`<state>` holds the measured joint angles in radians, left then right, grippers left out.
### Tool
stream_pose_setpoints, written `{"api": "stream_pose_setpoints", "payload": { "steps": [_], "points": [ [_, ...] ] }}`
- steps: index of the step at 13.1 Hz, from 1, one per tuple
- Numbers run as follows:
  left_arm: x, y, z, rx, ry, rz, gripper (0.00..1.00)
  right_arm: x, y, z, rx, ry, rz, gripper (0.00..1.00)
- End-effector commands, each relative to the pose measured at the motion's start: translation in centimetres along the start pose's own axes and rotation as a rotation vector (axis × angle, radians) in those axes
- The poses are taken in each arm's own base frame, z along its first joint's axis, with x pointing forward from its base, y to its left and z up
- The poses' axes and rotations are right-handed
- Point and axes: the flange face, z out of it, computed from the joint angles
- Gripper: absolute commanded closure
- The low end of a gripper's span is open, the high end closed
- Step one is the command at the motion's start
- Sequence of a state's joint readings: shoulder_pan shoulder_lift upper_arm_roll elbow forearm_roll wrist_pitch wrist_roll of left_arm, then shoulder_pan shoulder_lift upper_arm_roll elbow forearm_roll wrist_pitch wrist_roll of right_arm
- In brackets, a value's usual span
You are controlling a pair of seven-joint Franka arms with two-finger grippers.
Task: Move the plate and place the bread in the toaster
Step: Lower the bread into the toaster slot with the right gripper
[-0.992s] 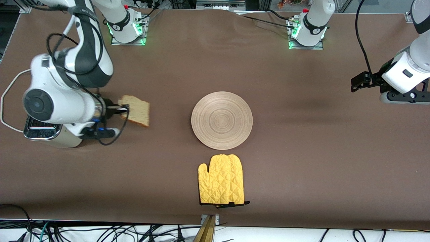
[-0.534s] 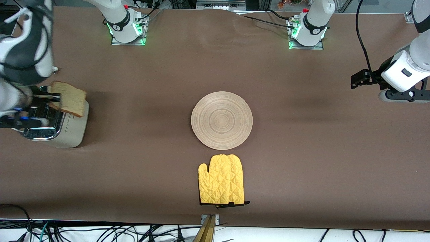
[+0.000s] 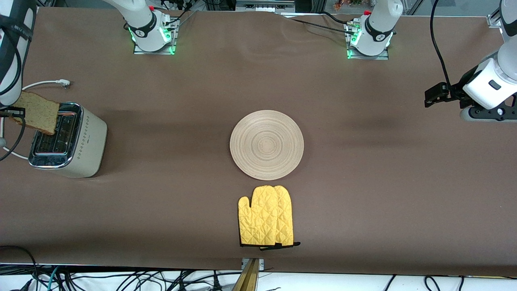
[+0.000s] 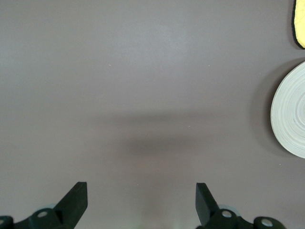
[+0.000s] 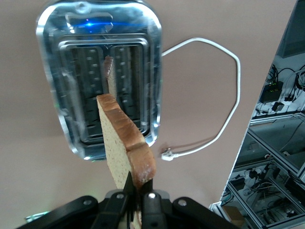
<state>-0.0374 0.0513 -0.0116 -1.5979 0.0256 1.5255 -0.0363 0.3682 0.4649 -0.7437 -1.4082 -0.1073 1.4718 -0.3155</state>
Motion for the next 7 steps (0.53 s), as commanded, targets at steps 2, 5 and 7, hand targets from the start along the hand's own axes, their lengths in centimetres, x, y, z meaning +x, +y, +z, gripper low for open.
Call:
{"api": "stream_pose_setpoints", "payload": {
  "steps": [2,5,7],
  "points": [
    [0.2,0.0,-0.6,-0.009,-0.005,0.004,0.0,1.4,3.4,2.8,-0.026,0.01,-0.037,1.0],
    [0.2,0.1,-0.5,-0.009,-0.007,0.006,0.0,3.2,2.6,4.4,-0.025,0.014,-0.053,1.0],
    [0.2,0.1,-0.5,-0.007,-0.007,0.004,0.0,4.0,1.3,4.8,-0.008,0.017,-0.057,1.0]
  ]
}}
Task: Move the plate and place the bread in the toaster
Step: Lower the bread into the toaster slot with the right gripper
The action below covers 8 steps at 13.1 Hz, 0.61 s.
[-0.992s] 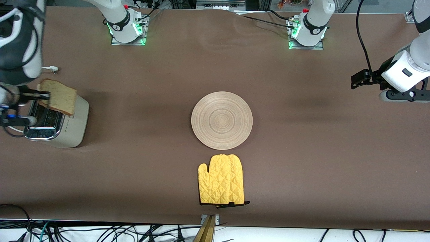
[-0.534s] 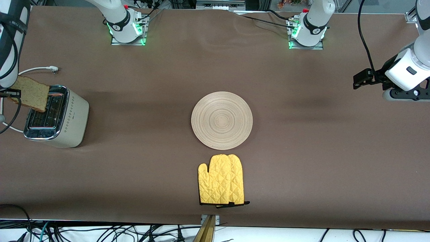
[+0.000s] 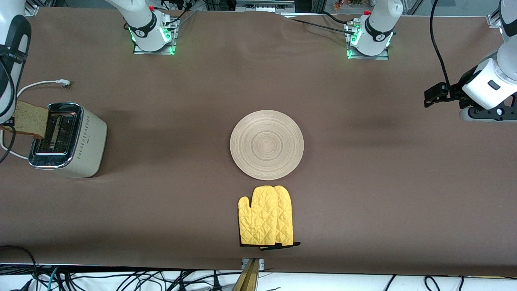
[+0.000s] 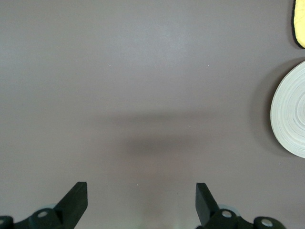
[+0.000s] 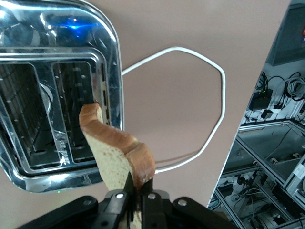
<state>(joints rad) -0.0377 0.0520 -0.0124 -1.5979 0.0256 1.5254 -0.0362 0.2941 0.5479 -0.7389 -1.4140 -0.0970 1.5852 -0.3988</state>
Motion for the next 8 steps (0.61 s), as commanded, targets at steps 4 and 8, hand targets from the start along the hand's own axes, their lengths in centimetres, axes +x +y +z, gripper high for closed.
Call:
{"api": "stream_pose_setpoints", "payload": {
  "steps": [4,8],
  "points": [
    [0.2,0.0,-0.6,-0.009,-0.005,0.005,0.0,2.0,-3.8,-0.1,0.037,0.028,-0.047,1.0],
    [0.2,0.1,-0.6,-0.009,-0.005,0.005,0.0,2.6,-3.1,-0.1,0.016,0.07,-0.042,1.0]
  ]
}}
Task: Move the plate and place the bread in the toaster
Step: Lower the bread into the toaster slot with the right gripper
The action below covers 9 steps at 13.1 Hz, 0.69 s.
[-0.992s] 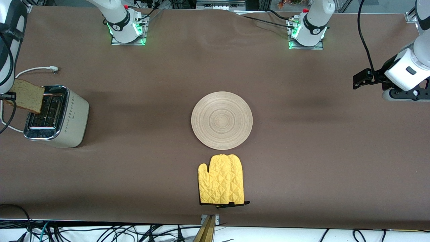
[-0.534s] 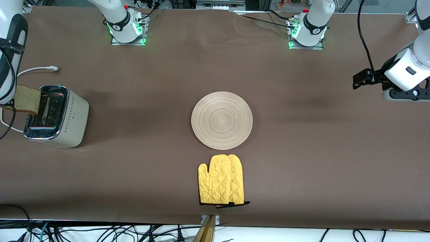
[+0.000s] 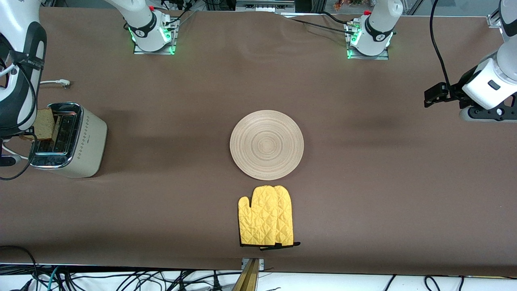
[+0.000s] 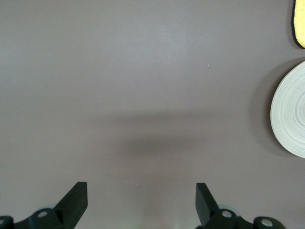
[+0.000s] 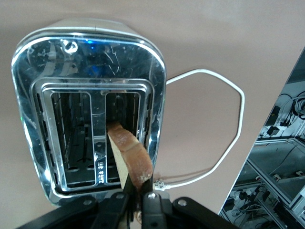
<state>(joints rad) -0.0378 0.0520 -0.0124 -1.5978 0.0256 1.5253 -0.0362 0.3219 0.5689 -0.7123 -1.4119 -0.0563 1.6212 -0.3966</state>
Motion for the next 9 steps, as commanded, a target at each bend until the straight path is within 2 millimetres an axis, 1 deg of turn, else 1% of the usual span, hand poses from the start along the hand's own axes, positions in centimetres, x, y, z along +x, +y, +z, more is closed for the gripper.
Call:
{"api": "stream_pose_setpoints", "payload": {
  "steps": [1,2,3,6,9],
  "points": [
    [0.2,0.3,-0.6,-0.007,-0.005,0.007,0.0,0.6,1.2,0.4,0.0,0.039,0.008,1.0],
    [0.2,0.2,-0.6,-0.007,-0.005,0.006,0.0,0.4,2.1,0.4,-0.002,0.05,0.017,1.0],
    [0.2,0.2,-0.6,-0.009,-0.005,0.006,0.0,0.3,2.4,0.4,0.0,0.053,0.029,1.0],
    [0.2,0.2,-0.6,-0.007,-0.005,0.006,0.0,0.9,2.5,0.1,0.004,0.105,0.044,1.0],
    [0.2,0.2,-0.6,-0.009,-0.005,0.006,0.0,1.0,2.5,-0.5,0.004,0.125,0.048,1.0]
  ]
}}
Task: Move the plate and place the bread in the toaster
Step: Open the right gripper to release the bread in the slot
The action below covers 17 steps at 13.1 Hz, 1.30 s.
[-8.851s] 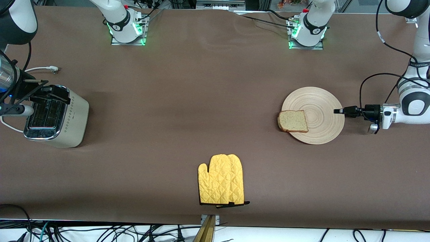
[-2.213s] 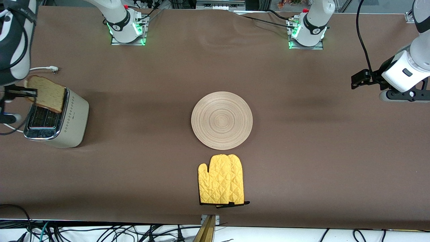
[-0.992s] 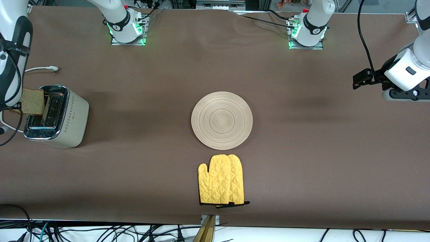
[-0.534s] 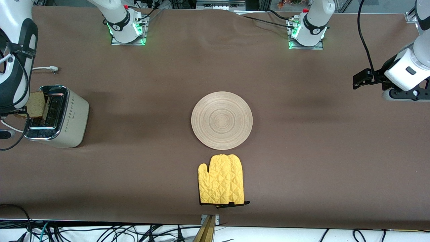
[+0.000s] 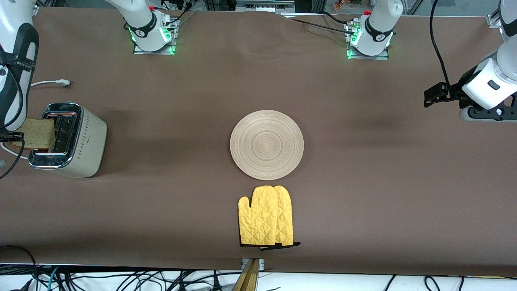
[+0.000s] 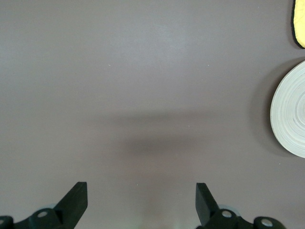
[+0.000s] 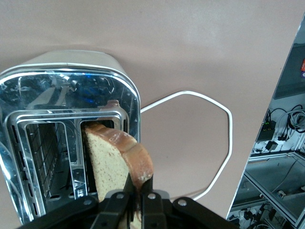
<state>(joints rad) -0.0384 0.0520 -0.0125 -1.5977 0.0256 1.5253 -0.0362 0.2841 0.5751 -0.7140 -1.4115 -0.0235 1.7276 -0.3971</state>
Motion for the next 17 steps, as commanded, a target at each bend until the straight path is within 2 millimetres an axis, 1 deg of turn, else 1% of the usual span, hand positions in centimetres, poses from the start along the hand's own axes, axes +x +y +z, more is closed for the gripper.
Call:
{"api": "stream_pose_setpoints", "payload": {
  "steps": [1,3,4,5,6,7,10,11,13,14,15,16,17],
  "points": [
    [0.2,0.2,-0.6,-0.009,-0.005,0.005,0.0,0.5,0.0,-1.0,0.004,0.035,0.009,1.0],
    [0.2,0.2,-0.6,-0.009,-0.005,0.005,0.0,1.0,-0.9,-0.7,0.002,0.031,0.005,1.0],
    [0.2,0.2,-0.6,-0.009,-0.005,0.005,0.0,1.4,-2.0,-0.6,0.002,0.027,0.017,0.91],
    [0.2,0.2,-0.6,-0.009,-0.005,0.005,0.0,1.6,-2.9,-0.5,0.009,0.022,0.035,0.45],
    [0.2,0.2,-0.6,-0.009,-0.005,0.005,0.0,1.7,-3.2,-0.4,0.01,0.02,0.043,0.16],
    [0.2,0.2,-0.6,-0.009,-0.005,0.005,0.0,1.8,-3.2,-0.5,0.012,0.025,0.042,0.0],
    [0.2,0.2,-0.6,-0.009,-0.005,0.005,0.0,1.7,-3.5,-1.0,0.041,0.036,0.038,0.0],
    [0.2,0.1,-0.8,-0.009,0.0,0.005,0.0,1.3,-3.4,-1.9,0.083,0.063,0.042,0.0],
    [0.2,0.1,-0.8,-0.009,0.0,0.005,0.0,-0.2,-3.1,-4.4,0.146,0.093,0.047,0.0],
    [0.2,0.1,-0.8,-0.009,0.0,0.005,0.0,-0.5,-3.4,-5.2,0.16,0.096,0.041,0.0],
    [0.2,0.1,-0.8,-0.009,0.0,0.005,0.0,-0.5,-4.8,-6.1,0.201,0.115,0.024,0.0],
    [0.2,0.1,-0.9,-0.009,0.001,0.005,0.0,-0.9,-5.6,-7.5,0.255,0.143,0.011,0.0],
    [0.2,0.1,-0.9,-0.009,0.001,0.005,0.0,-0.9,-7.7,-8.3,0.28,0.137,-0.024,0.0]
  ]
}}
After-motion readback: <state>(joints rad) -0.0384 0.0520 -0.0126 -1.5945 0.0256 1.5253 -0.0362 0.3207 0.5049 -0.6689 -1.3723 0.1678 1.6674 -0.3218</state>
